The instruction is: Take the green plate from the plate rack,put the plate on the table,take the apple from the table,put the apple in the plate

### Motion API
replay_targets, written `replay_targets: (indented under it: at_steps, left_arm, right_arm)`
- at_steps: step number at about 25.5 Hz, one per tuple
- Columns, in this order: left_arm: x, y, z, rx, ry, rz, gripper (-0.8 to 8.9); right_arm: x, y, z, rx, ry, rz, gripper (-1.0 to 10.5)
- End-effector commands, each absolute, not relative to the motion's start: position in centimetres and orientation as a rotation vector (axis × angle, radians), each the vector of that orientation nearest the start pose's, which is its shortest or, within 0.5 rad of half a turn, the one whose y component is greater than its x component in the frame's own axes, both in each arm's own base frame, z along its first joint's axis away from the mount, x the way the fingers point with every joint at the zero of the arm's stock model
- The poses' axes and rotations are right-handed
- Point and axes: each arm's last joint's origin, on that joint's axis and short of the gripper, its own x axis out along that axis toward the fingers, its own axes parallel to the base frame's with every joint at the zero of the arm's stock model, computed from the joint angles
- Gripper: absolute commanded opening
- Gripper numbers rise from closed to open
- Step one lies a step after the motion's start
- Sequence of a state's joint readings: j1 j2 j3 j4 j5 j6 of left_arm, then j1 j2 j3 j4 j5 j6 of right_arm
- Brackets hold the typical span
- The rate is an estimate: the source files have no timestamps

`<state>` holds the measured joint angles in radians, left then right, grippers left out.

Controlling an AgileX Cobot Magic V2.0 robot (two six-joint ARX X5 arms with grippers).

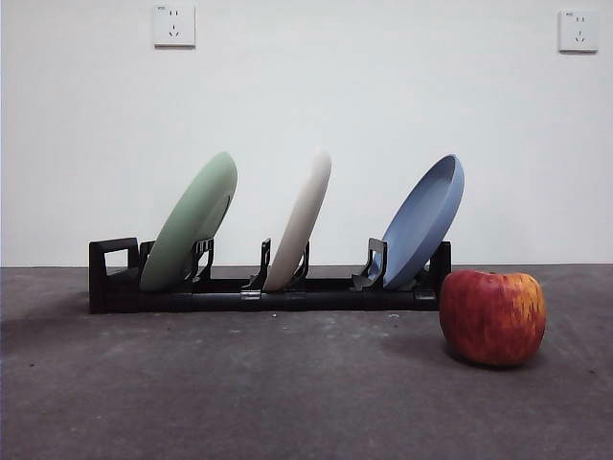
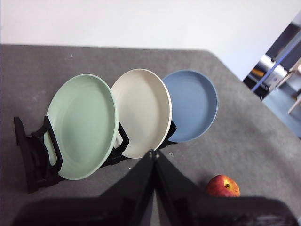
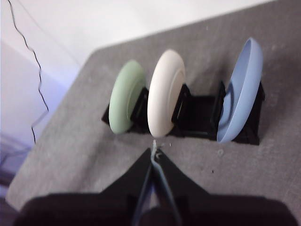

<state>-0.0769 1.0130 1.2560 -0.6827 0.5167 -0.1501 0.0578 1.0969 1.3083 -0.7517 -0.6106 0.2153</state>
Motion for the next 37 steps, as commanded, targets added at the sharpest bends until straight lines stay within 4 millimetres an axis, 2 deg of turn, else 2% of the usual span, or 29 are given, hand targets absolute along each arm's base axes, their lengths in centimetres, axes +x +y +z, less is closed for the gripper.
replay_targets:
  at_steps: [1, 6, 8, 10, 12, 14, 16, 18, 24, 26, 29, 32, 37]
  left_arm:
    - [20.5, -3.5, 41.0, -0.195, 0.497, -0.587, -0.05]
    - [24.5, -4.7, 39.7, -0.200, 0.590, -0.612, -0.02]
    - [25.9, -5.2, 38.7, -0.202, 0.634, -0.620, 0.05]
    - [27.2, -5.7, 37.6, -0.207, 0.680, -0.625, 1.06]
    - [28.2, -6.3, 36.4, -0.212, 0.725, -0.631, 3.17]
    - [29.2, -6.9, 35.4, -0.214, 0.758, -0.639, 4.34]
    - [30.1, -7.6, 34.8, -0.201, 0.760, -0.626, 4.33]
    - [30.8, -8.4, 35.1, -0.157, 0.748, -0.553, 4.33]
    - [33.9, -11.1, 39.1, -0.032, 0.698, -0.460, 4.33]
    - [35.4, -12.1, 39.5, 0.029, 0.723, -0.421, 4.32]
    - [37.5, -13.0, 38.7, 0.066, 0.783, -0.395, 4.32]
    - [39.2, -13.5, 36.7, 0.074, 0.837, -0.385, 4.32]
    - [40.6, -14.0, 34.2, 0.085, 0.898, -0.371, 4.32]
  right_arm:
    - [22.1, 3.5, 40.4, 0.282, 0.626, 0.639, 0.0]
    - [25.3, 4.5, 39.6, 0.250, 0.683, 0.663, 0.1]
    - [26.2, 4.8, 39.1, 0.254, 0.714, 0.660, 0.6]
    - [26.9, 4.9, 38.5, 0.260, 0.745, 0.652, 2.0]
    - [27.4, 5.0, 37.9, 0.264, 0.776, 0.635, 4.1]
    - [27.7, 5.0, 37.4, 0.261, 0.806, 0.607, 5.8]
    - [27.9, 5.0, 37.2, 0.258, 0.818, 0.592, 5.9]
    - [27.9, 5.0, 37.3, 0.256, 0.807, 0.594, 5.9]
    - [27.9, 5.0, 37.5, 0.255, 0.803, 0.595, 5.6]
    - [27.9, 5.0, 37.5, 0.256, 0.804, 0.595, 5.6]
    - [27.9, 5.0, 37.5, 0.256, 0.804, 0.595, 5.6]
    - [27.9, 5.0, 37.5, 0.257, 0.806, 0.594, 5.6]
    - [27.8, 5.0, 37.4, 0.259, 0.813, 0.593, 5.6]
